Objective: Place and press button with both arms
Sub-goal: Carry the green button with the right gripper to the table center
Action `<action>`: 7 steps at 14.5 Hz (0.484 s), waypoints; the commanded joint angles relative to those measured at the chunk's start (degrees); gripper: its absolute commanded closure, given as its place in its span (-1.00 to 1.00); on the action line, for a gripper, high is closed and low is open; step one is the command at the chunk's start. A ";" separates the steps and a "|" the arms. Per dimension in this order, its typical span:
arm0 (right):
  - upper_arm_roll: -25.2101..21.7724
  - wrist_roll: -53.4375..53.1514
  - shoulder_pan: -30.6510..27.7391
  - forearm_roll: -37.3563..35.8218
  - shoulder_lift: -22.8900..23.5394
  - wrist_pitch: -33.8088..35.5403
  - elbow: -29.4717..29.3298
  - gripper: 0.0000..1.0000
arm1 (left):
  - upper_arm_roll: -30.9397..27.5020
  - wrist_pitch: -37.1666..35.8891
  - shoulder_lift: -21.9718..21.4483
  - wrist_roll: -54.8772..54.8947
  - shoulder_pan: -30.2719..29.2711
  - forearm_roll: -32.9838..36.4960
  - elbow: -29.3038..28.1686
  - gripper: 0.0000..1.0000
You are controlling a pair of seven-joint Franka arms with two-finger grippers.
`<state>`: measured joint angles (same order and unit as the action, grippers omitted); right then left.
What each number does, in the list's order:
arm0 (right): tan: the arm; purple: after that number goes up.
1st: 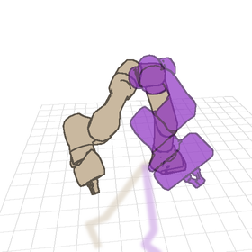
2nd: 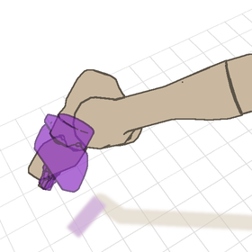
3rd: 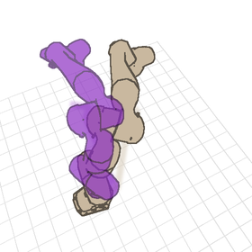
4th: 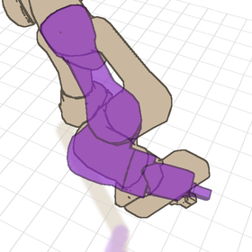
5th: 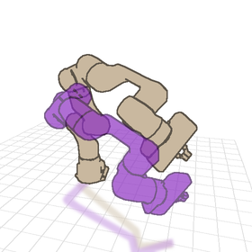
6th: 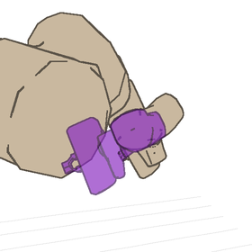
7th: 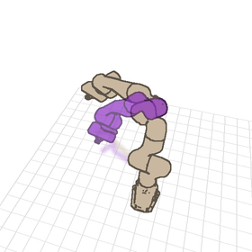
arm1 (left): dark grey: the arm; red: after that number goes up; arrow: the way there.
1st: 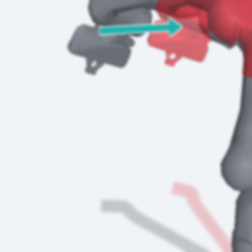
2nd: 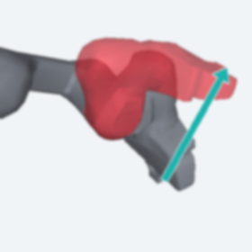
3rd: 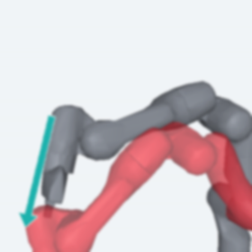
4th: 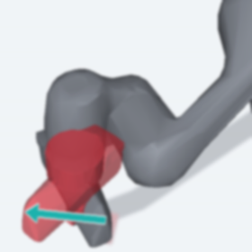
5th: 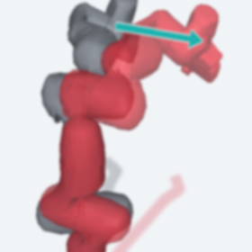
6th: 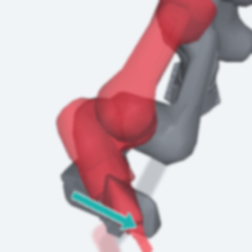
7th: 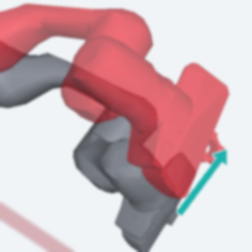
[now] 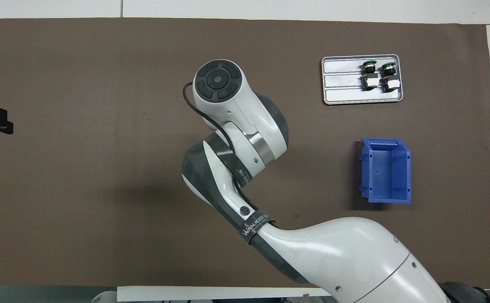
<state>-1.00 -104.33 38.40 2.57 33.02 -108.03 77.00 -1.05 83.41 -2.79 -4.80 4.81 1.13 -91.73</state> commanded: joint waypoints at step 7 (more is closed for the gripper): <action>2.84 -23.01 -0.52 1.03 -4.54 -18.08 20.28 0.90 | 0.08 -0.35 -0.90 -0.65 -0.16 0.45 -0.56 -1.00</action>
<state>1.31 -124.99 38.61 3.12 32.44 -122.56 90.33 -1.04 83.41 -2.79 -4.81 4.81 1.13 -91.73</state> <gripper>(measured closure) 0.564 0.000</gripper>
